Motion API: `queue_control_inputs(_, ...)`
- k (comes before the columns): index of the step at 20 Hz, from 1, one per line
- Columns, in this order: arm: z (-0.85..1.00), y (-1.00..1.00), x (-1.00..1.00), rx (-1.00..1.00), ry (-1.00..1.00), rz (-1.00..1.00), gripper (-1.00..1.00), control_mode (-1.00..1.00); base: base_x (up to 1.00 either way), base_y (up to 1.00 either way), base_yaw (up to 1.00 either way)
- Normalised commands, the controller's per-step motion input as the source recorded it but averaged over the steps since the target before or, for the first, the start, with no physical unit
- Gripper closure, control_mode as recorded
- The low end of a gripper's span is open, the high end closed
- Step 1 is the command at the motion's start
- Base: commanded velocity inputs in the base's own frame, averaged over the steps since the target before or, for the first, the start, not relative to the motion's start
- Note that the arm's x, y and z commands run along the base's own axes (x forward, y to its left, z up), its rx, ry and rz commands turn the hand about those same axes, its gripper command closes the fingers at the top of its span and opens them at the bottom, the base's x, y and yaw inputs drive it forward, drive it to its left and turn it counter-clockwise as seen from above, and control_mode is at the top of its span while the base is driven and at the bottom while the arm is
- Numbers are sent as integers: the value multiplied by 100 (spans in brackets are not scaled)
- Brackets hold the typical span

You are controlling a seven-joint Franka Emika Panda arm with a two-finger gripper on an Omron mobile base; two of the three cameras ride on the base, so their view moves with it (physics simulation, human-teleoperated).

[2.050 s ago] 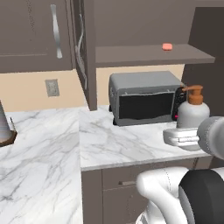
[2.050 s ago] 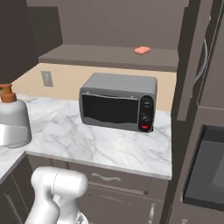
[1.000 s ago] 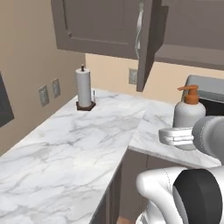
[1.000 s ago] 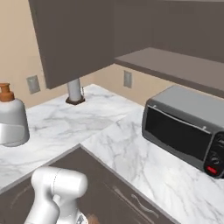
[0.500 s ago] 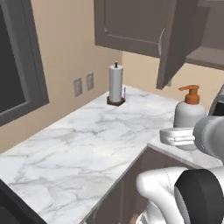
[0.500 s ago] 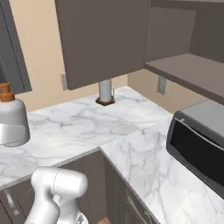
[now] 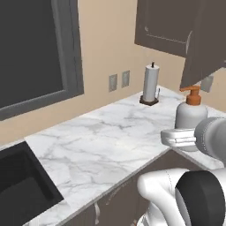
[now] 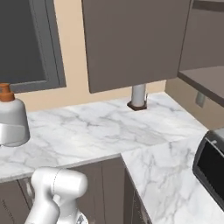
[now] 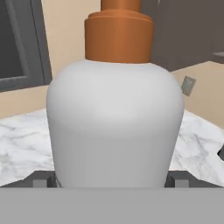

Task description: Locate and retrieve the soap dispenser and bar soap from the cabinet. Place them next to the sink.

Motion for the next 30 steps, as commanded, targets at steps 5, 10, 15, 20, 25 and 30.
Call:
queue_control_inputs(5, 0, 0, 0, 0, 0, 0, 100, 100, -1, 15, 50)
queue_control_inputs(10, 0, 0, 0, 0, 0, 0, 100, 100, -4, 23, 47)
queue_control_inputs(15, 0, 0, 0, 0, 0, 0, 100, 100, 1, 19, 44)
queue_control_inputs(20, 0, 0, 0, 0, 0, 0, 100, 100, 15, 20, 19)
queue_control_inputs(25, 0, 0, 0, 0, 0, 0, 100, 100, 32, 23, 2)
queue_control_inputs(30, 0, 0, 0, 0, 0, 0, 100, 100, 36, 32, -1)
